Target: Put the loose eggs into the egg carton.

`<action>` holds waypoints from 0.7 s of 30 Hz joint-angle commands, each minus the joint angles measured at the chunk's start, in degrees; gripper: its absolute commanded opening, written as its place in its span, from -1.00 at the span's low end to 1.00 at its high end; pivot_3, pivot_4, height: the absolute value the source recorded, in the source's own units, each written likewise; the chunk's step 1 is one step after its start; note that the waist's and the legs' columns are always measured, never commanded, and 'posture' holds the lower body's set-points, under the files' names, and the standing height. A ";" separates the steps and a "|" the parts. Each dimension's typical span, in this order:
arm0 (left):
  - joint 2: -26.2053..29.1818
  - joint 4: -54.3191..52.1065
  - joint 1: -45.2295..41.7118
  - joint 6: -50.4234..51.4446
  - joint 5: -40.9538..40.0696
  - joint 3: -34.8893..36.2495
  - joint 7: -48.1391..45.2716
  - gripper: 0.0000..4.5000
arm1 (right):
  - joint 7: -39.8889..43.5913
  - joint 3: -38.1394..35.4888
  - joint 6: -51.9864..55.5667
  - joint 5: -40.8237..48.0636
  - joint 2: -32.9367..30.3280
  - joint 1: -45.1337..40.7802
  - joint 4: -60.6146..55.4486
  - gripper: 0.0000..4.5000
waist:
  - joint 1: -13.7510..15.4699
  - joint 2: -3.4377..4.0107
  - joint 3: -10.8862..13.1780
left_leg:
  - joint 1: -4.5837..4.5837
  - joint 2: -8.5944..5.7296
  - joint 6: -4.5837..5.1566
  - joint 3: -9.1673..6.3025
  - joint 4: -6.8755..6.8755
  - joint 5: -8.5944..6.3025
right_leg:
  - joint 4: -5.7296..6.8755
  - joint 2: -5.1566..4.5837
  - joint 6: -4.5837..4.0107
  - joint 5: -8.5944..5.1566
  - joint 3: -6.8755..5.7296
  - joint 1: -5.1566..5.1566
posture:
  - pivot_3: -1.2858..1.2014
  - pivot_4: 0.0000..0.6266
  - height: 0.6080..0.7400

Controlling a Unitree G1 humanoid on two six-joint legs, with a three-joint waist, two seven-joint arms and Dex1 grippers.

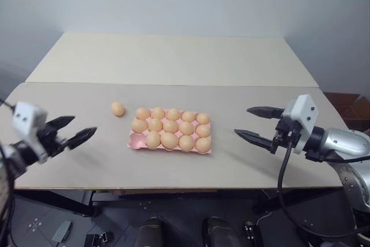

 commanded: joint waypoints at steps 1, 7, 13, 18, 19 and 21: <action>-2.90 3.16 -10.38 9.06 3.20 -6.16 11.43 0.98 | -0.90 -1.05 -1.20 0.40 0.08 -0.87 -2.31 0.72 | -0.07 -0.04 -0.01 | -0.02 -0.02 0.00 -0.03 0.00 0.00 | 0.01 0.01 0.02 0.01 0.00 -0.01 | 0.03 -0.52 1.00; -13.26 15.25 -27.85 17.93 8.22 -9.43 27.49 0.98 | -1.47 -0.96 -1.38 0.38 0.36 -1.18 -2.55 0.72 | -0.28 -0.07 -0.02 | -0.05 -0.06 0.00 -0.08 0.01 0.00 | 0.03 0.02 0.05 0.05 -0.01 -0.02 | 0.03 -0.52 1.00; -18.38 25.99 -35.17 17.51 12.37 -8.63 36.08 0.98 | -1.96 -0.94 -1.44 0.31 0.76 -1.22 -2.98 0.72 | -0.75 -0.09 -0.02 | -0.04 -0.08 0.01 -0.13 0.00 0.00 | 0.04 0.04 0.06 0.05 0.00 -0.03 | 0.03 -0.52 1.00; -19.61 33.22 -38.36 18.67 14.23 -9.88 38.07 0.98 | -2.10 -1.69 -1.30 0.51 0.72 -0.28 -3.76 0.72 | -0.63 -0.09 -0.02 | -0.06 -0.09 0.00 -0.13 0.00 0.01 | 0.06 0.02 0.06 0.06 -0.02 -0.04 | 0.03 -0.52 1.00; -19.86 34.31 -38.69 17.86 14.82 -10.11 38.61 0.90 | -2.26 -1.79 -1.21 0.54 0.74 -0.22 -3.84 0.72 | -0.56 -0.09 -0.02 | -0.05 -0.10 0.00 -0.13 0.01 0.01 | 0.06 0.01 0.06 0.06 -0.04 -0.02 | 0.03 -0.52 1.00; -20.08 35.91 -39.22 16.55 15.34 -10.32 38.46 0.69 | -2.56 -1.89 -1.17 0.55 0.82 -0.04 -4.04 0.72 | -0.43 -0.09 -0.02 | -0.04 -0.13 -0.03 -0.13 0.02 0.02 | 0.06 -0.01 0.09 0.08 -0.03 0.00 | 0.03 -0.52 1.00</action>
